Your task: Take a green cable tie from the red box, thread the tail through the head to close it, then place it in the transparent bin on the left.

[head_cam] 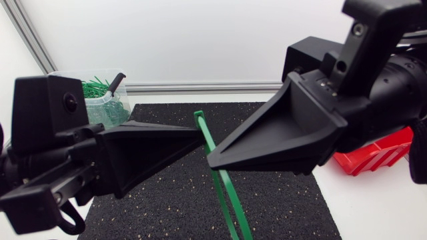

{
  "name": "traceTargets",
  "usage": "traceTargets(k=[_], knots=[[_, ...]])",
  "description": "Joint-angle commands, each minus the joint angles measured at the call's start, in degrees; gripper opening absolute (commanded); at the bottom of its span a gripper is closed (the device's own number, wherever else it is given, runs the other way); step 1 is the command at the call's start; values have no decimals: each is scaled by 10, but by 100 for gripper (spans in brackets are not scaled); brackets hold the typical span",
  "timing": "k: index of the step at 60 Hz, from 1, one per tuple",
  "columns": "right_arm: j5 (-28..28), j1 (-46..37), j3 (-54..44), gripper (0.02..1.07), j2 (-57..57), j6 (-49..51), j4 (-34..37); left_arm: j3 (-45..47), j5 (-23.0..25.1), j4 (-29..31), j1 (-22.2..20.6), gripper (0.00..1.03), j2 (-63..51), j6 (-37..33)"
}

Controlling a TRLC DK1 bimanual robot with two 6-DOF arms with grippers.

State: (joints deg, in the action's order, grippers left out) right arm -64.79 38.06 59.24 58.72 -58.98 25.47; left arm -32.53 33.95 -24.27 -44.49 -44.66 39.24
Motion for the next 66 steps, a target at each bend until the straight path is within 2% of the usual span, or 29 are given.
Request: traceTargets(k=[1, 33, 48, 66], knots=[[4, -3, -4, 8, -4, -19, -8, -2, -3, -10, -1, 4, -1, 14], [12, -5, 2, 8, 10, -24, -23, 1, -3, -7, -16, 4, 2, 6], [32, -5, 32, 8, 40, -34, -25, 7, -61, 2, -61, 4, 11, -61], [42, -7, 44, 8, 53, -57, -26, 15, -93, 10, -73, 4, 29, -108]])
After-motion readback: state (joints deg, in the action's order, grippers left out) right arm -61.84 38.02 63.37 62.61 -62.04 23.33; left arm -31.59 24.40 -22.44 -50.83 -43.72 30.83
